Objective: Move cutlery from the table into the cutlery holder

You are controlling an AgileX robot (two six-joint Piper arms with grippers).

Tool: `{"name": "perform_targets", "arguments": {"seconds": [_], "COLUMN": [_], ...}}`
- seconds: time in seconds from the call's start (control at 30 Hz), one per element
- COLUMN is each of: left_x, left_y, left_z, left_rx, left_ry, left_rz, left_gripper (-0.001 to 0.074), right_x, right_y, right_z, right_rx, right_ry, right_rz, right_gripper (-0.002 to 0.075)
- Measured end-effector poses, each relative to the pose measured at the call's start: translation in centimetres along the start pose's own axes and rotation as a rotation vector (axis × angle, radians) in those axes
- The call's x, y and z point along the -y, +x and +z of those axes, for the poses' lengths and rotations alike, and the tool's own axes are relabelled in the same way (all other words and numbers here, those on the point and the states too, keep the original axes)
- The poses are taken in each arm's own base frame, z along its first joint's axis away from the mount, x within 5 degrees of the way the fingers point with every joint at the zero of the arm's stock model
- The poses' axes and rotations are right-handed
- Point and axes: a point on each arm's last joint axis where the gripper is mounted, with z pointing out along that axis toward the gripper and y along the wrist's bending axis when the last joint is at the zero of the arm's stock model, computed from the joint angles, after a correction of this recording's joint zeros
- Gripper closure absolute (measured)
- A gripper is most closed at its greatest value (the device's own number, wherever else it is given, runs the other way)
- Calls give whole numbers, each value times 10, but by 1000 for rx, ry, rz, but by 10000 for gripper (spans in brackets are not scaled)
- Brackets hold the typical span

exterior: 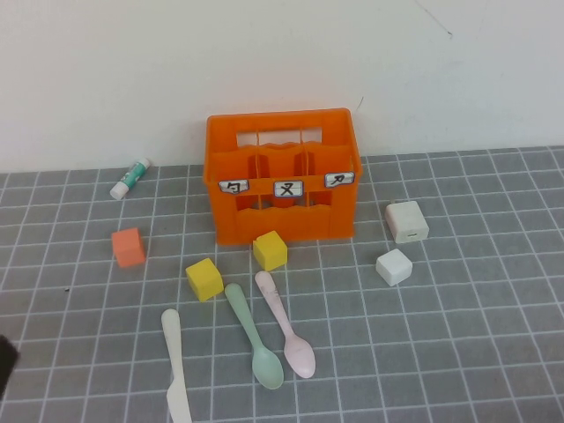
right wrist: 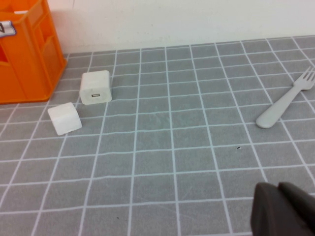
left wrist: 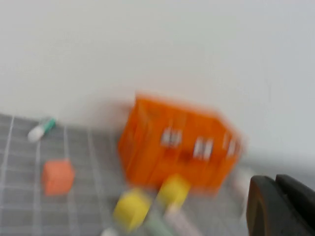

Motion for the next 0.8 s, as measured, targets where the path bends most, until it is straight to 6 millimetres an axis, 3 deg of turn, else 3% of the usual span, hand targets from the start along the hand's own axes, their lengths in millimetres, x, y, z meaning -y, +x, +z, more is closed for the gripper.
{"name": "perform_targets", "arguments": {"seconds": [0.17,0.4,0.63,0.8], "left_x": [12,-3,-33,-34], "left_y": [-32,-61,-47,-27], "left_z": [15,58,110,139], "left_rx": [-371,-728,-973,-1102], "left_ry": [-65,-198,-257,-235], "left_rz": [294,399,357,404], "left_gripper": [736,736,736,736], "right_x": [0,0,0,0], "right_y": [0,0,0,0], "right_z": [0,0,0,0], "right_rx": [0,0,0,0], "right_ry": [0,0,0,0], "right_rz": [0,0,0,0], "right_gripper": [729,729,729,729]}}
